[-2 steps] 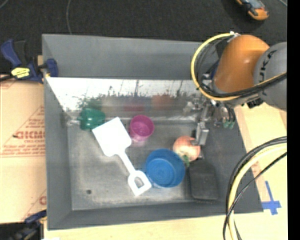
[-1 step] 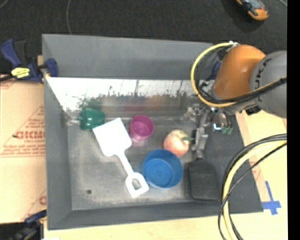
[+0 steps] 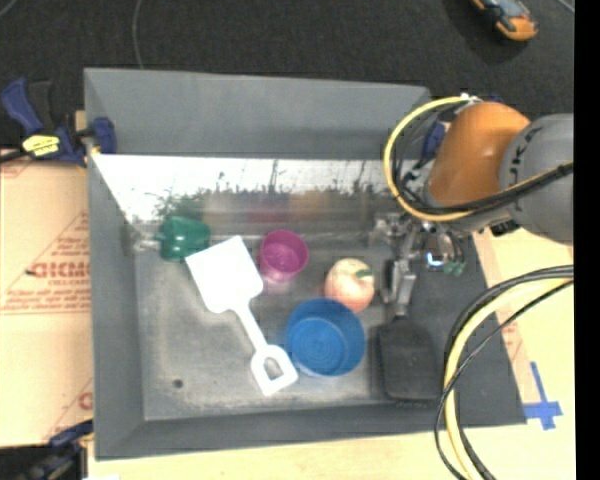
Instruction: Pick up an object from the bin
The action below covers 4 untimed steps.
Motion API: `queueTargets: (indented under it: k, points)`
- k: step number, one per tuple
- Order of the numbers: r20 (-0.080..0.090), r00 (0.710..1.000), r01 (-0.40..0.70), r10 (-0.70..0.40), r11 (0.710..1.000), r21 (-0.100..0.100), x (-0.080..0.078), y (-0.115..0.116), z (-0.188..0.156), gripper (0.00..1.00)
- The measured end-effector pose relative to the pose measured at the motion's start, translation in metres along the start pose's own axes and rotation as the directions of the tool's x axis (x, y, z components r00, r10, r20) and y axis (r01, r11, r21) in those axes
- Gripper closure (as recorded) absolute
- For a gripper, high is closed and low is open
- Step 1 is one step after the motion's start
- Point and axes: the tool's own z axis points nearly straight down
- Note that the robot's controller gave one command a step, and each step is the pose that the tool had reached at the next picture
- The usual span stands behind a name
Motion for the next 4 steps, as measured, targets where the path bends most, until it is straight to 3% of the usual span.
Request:
queueTargets:
  k: [2,3,4]
  points:
    - [0.002,0.996,-0.095,0.095,0.996,0.003,0.009,0.075,0.001,0.0]
    - [0.003,0.993,-0.115,0.115,0.993,0.004,0.008,0.075,0.001,0.0]
    - [0.007,0.994,0.107,-0.107,0.994,0.004,0.073,0.124,0.0,1.0]
